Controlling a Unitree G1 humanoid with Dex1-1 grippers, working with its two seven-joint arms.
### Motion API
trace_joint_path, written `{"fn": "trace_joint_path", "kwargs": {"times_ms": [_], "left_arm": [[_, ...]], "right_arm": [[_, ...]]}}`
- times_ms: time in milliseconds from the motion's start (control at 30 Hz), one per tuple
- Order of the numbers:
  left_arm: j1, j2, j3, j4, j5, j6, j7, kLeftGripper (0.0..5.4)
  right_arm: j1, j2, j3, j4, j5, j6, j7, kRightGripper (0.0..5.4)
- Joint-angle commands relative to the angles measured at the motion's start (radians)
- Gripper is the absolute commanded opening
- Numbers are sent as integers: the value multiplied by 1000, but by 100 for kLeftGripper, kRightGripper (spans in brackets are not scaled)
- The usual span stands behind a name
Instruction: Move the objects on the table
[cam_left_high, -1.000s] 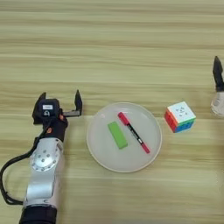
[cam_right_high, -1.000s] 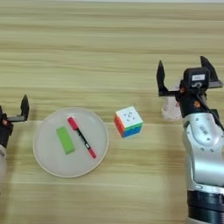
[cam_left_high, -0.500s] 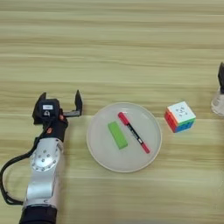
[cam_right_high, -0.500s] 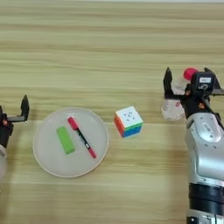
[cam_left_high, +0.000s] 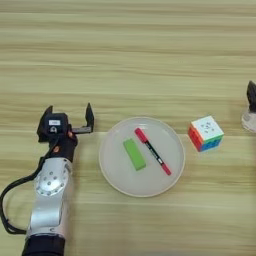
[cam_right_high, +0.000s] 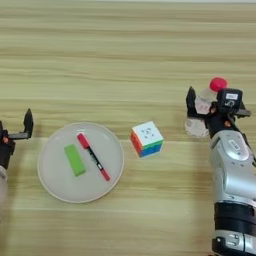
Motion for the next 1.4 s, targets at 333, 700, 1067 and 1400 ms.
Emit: {"fn": "trace_joint_path", "kwargs": {"times_ms": [333,700,1067,1400], "left_arm": [[-2,5,2,-3,6,9,0,540],[-4,6,4,2,5,7,-1,540],[-4,6,4,0,6,7,-1,540],[-5,5,1,0,8,6,-2,540]], "right_arm": [[-21,-14,-3,40,3,-10,8,538],[-21,-11,-2,49,7,-15,12,421],[-18,-14,2,45,-1,-35,12,329],[-9,-15,15,-14,-10,-31,9,323]]}}
